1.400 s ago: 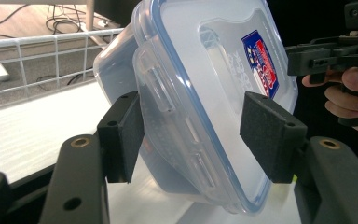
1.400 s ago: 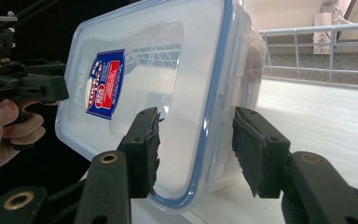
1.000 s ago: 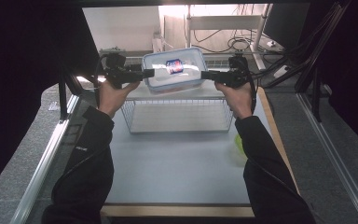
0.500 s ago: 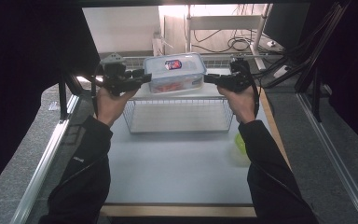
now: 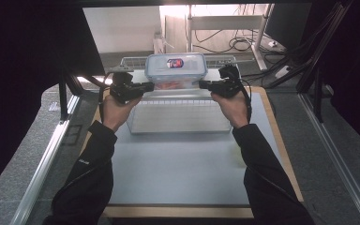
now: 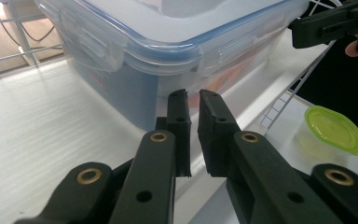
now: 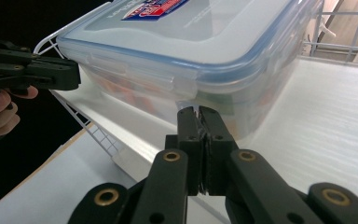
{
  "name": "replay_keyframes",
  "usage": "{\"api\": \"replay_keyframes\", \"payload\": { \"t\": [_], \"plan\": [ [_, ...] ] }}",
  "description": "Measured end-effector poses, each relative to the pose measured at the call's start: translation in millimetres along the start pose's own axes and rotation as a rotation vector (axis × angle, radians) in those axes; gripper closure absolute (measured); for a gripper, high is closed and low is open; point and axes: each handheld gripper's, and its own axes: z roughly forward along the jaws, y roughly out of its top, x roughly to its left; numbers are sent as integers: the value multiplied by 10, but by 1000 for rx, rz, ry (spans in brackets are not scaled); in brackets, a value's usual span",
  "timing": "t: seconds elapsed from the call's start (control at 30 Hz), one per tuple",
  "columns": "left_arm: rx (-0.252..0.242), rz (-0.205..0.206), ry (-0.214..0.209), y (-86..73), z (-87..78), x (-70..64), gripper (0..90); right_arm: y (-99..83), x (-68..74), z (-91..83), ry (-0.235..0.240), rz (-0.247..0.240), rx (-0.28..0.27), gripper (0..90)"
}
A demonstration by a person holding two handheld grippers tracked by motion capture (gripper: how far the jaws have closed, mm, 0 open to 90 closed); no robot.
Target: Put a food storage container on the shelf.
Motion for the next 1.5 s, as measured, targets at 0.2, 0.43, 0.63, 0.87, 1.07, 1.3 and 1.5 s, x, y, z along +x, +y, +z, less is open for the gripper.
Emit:
{"api": "replay_keyframes", "payload": {
  "t": [0.2, 0.43, 0.63, 0.87, 1.07, 1.3, 1.5],
  "plan": [
    [23, -8, -22, 36, 36, 35, 848, 7, 18, 49, 4, -1, -9, 878],
    [11, 5, -30, 10, 39, -13, 790, -25, 21, 49, -14, -35, 9, 819],
    [-4, 41, -57, -54, 40, -177, 629, -90, 36, 15, 6, -67, 22, 687],
    [16, 67, -84, -177, 22, -318, 456, -169, 135, -37, -8, -130, 13, 503],
    [36, 105, -92, -323, 6, -442, 336, -258, 188, -86, 3, -164, 20, 406],
    [57, 150, -70, -490, -45, -551, 247, -397, 246, -156, 8, -200, 17, 312],
    [106, 173, -41, -681, -81, -626, 211, -553, 279, -232, 16, -229, 19, 239]
  ]
}}
